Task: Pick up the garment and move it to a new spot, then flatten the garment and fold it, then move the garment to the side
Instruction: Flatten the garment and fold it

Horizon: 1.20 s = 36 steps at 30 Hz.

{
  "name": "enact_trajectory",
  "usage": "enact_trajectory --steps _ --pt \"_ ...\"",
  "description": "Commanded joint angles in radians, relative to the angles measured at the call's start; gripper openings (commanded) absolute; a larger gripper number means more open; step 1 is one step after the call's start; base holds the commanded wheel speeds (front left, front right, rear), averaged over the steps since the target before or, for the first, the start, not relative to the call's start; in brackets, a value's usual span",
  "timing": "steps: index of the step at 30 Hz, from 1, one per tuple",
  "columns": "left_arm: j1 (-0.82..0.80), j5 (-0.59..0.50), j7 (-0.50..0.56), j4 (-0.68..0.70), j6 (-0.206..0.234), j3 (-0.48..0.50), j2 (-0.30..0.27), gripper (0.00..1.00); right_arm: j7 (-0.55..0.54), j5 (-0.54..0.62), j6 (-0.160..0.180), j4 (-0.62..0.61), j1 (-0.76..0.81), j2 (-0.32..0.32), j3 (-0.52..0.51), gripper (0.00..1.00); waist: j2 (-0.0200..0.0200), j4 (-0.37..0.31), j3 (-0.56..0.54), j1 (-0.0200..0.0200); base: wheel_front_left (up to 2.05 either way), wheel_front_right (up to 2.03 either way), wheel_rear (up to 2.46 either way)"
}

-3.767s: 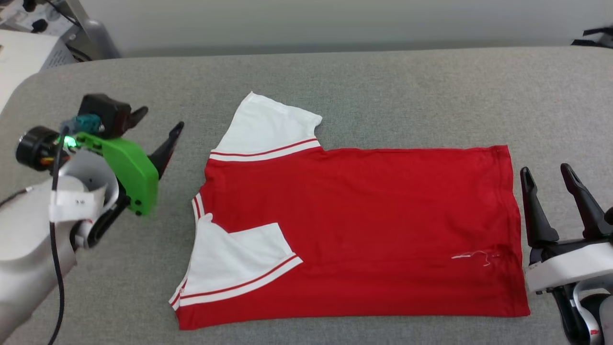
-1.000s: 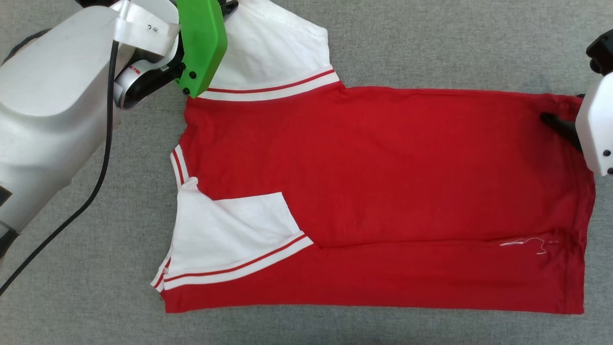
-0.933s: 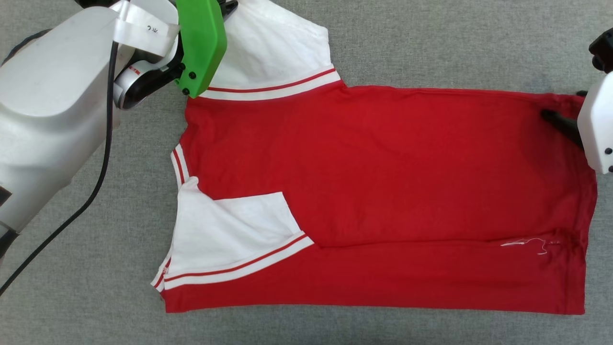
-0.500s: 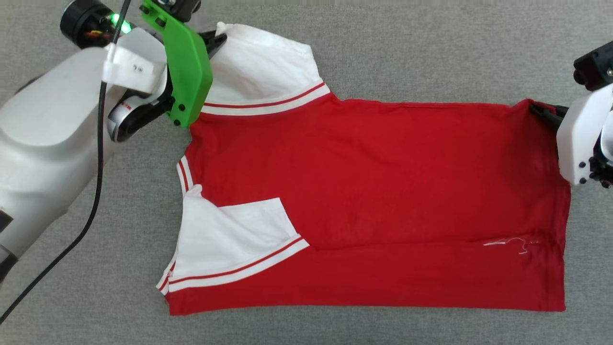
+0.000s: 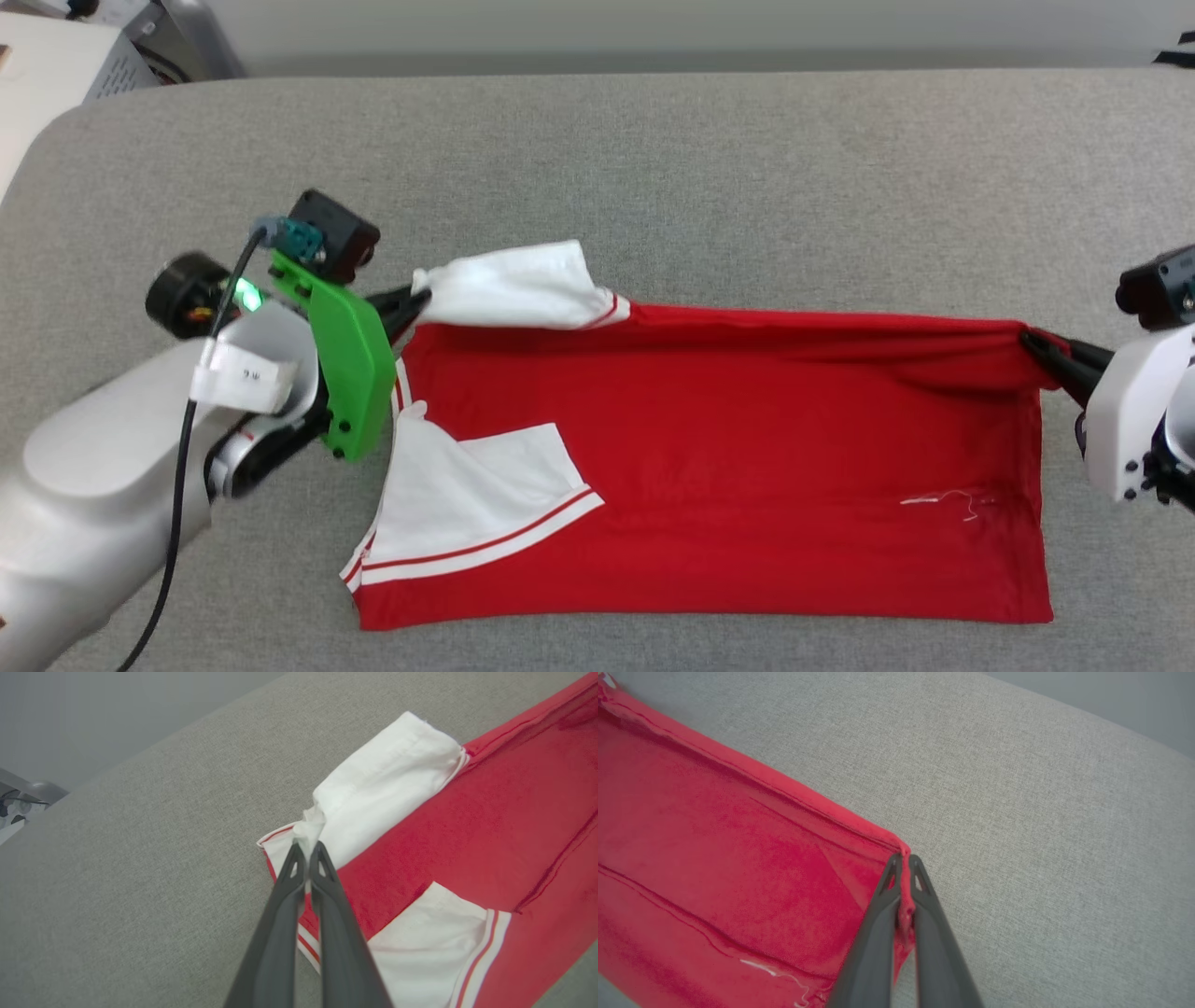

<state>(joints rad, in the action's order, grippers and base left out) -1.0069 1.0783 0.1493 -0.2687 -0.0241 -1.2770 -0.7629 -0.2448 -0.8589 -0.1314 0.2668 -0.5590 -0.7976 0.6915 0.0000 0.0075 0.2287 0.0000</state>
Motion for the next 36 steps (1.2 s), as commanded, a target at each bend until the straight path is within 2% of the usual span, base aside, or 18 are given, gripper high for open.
enact_trajectory --steps 1,9,13,21,22,23,24,27,29,32,36 --pt "0.049 0.023 -0.006 0.026 0.022 0.000 -0.016 0.00 0.011 -0.008 0.001 -0.012 0.036 -0.007 -0.009 0.00 0.0000 0.005 -0.050 0.0000 0.00 0.00 0.00" --pt "0.274 0.071 -0.029 0.179 0.137 -0.001 -0.100 0.00 0.030 -0.027 0.001 -0.055 0.215 0.001 -0.056 0.00 0.0000 0.013 -0.099 0.0000 0.00 0.00 0.00" --pt "0.413 0.117 -0.051 0.210 0.170 -0.002 -0.109 0.00 0.013 -0.027 0.001 -0.072 0.325 0.021 -0.093 0.00 0.0000 0.014 -0.099 0.0000 0.00 0.00 0.00" --pt "0.467 0.135 -0.099 0.103 0.152 -0.001 -0.038 0.00 -0.013 -0.010 0.001 -0.030 0.383 0.075 -0.118 0.00 0.0000 0.010 -0.061 0.0000 0.00 0.00 0.00" --pt "0.469 0.135 -0.105 0.088 0.147 -0.001 -0.028 0.00 -0.011 -0.006 0.001 -0.024 0.386 0.083 -0.119 0.09 0.0000 0.010 -0.059 0.0000 0.00 0.00 0.00" --pt "0.471 0.134 -0.110 0.078 0.145 -0.001 -0.022 0.22 -0.008 -0.003 0.001 -0.020 0.388 0.089 -0.120 0.36 0.0000 0.010 -0.058 0.0000 0.00 0.00 0.00" --pt "0.472 0.131 -0.126 0.066 0.148 0.004 -0.015 1.00 -0.001 -0.005 0.001 -0.016 0.390 0.096 -0.125 1.00 0.0000 0.010 -0.058 0.0000 0.00 0.00 0.00" --pt "0.475 0.110 -0.184 0.051 0.164 0.018 -0.009 1.00 0.033 -0.019 0.001 -0.033 0.395 0.104 -0.147 1.00 0.0000 0.011 -0.067 0.0000 0.00 0.00 0.00" --pt "0.484 0.096 -0.243 0.054 0.191 0.037 -0.009 1.00 0.054 -0.054 0.001 -0.061 0.405 0.106 -0.171 1.00 0.0000 0.013 -0.077 0.0000 0.00 0.00 0.00" --pt "0.509 0.087 -0.339 0.070 0.247 0.076 -0.008 1.00 0.070 -0.106 0.001 -0.124 0.428 0.080 -0.223 1.00 0.0000 0.016 -0.093 0.0000 0.00 0.00 0.00" --pt "0.534 0.041 -0.401 0.108 0.338 0.147 -0.012 1.00 0.048 -0.160 0.001 -0.202 0.460 0.030 -0.299 1.00 0.0000 0.021 -0.105 0.0000 0.00 0.00 0.00"
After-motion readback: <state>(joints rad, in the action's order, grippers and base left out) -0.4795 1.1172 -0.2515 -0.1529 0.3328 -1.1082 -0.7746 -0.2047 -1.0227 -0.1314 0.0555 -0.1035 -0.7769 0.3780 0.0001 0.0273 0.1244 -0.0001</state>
